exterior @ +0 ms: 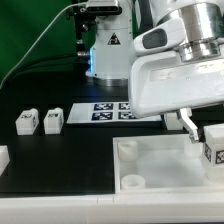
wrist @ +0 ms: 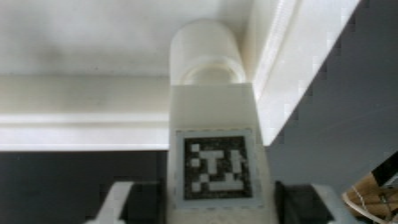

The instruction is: Assemble one leg

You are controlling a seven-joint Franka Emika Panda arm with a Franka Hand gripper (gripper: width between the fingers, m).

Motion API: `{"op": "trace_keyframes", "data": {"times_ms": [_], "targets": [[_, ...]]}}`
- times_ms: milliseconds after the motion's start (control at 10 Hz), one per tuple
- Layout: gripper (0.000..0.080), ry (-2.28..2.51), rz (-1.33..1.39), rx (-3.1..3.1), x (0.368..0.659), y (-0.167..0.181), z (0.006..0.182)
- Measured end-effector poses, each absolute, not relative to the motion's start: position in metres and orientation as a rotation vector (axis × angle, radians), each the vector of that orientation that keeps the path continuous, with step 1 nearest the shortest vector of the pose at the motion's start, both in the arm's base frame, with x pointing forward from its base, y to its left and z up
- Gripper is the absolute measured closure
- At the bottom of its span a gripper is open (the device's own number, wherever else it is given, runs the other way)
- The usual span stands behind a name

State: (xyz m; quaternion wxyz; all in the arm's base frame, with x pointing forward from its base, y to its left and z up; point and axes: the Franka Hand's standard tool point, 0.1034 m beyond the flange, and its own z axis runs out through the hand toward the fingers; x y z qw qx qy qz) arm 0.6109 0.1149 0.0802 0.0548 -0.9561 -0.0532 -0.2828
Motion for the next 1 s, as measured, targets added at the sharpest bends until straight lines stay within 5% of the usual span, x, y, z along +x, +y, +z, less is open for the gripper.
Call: {"op": "trace_keyframes", "data": {"times_ms": [400, 500, 700, 1000], "targets": [[0.0508, -0.147, -0.897, -2.895, 0.6115, 0.1151, 0.0795], [0.0457, -0.151, -0.88, -2.9, 0.6105, 0.1152, 0.0777], [0.0205, -0.154, -0.878, -2.901, 0.6102, 0.1153, 0.0773], [0.0153, -0.155, -0.878, -2.901, 0.6102, 0.1152, 0.0772]]}}
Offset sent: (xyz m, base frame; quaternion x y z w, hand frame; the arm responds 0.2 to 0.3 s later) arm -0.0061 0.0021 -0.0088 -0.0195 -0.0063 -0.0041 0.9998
